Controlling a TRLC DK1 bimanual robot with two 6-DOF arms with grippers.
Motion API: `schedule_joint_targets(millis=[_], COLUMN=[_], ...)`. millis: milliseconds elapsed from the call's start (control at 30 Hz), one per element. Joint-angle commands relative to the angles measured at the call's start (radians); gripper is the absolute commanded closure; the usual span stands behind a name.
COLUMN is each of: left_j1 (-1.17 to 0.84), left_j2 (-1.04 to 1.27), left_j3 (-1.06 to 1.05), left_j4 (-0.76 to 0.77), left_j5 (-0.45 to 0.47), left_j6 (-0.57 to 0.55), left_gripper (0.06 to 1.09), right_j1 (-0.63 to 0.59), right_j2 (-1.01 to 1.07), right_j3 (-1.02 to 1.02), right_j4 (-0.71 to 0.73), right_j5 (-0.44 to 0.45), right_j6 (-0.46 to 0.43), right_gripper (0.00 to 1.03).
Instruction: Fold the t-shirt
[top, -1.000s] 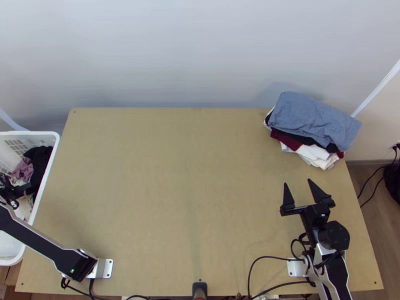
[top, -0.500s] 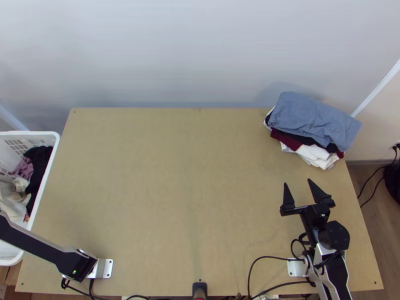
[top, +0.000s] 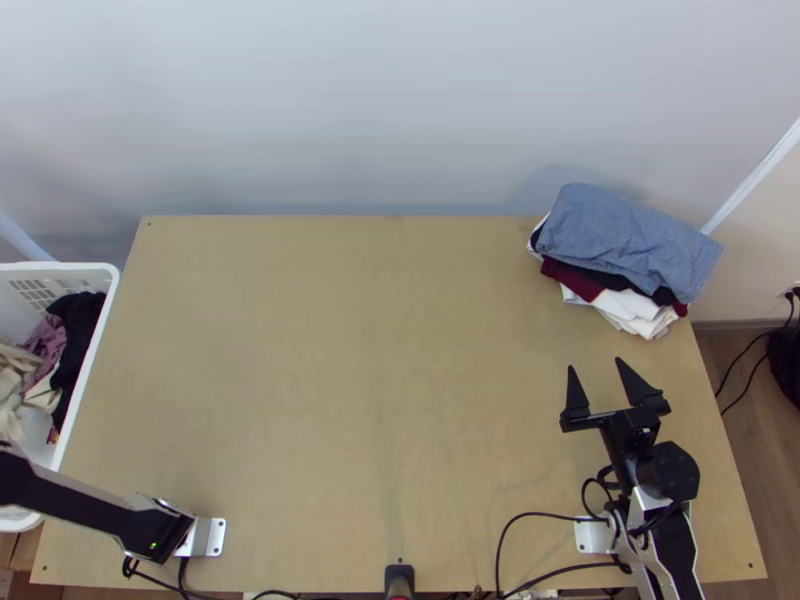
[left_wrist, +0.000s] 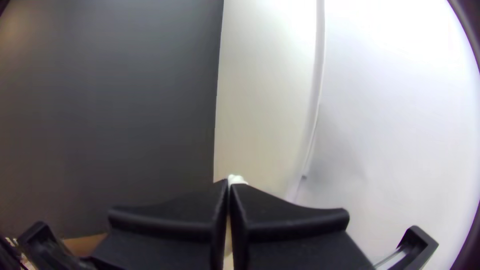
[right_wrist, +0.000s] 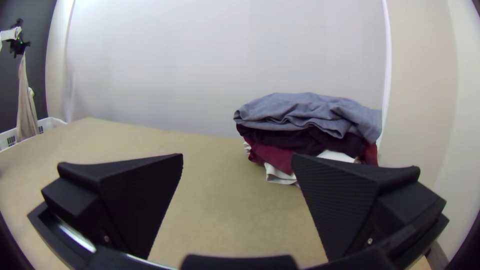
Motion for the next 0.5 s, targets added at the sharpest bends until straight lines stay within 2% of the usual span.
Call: schedule_joint_targets(millis=[0, 267, 467], left_j1=[-0.015, -0.162, -0.361], left_j2=[-0.134, -0.328, -0.452], left_j3=[0.039, 0.033, 0.030], left_j4=[0.029, 0.001, -0.045], left_j5=[0.045, 0.062, 0.055], left_j6=[-0.068, -0.068, -0.051], left_gripper=[1.05, 1.05, 1.05], right_j1=[-0.005, -0.005, -0.005], right_j2=[-0.005, -0.005, -0.005], right_j3=[-0.003, -0.003, -0.003], right_j4=[-0.023, -0.023, -0.023], right_j5=[0.005, 0.005, 0.005], right_j6=[0.000, 0.000, 0.000], right_gripper=[0.04, 0.04, 0.05])
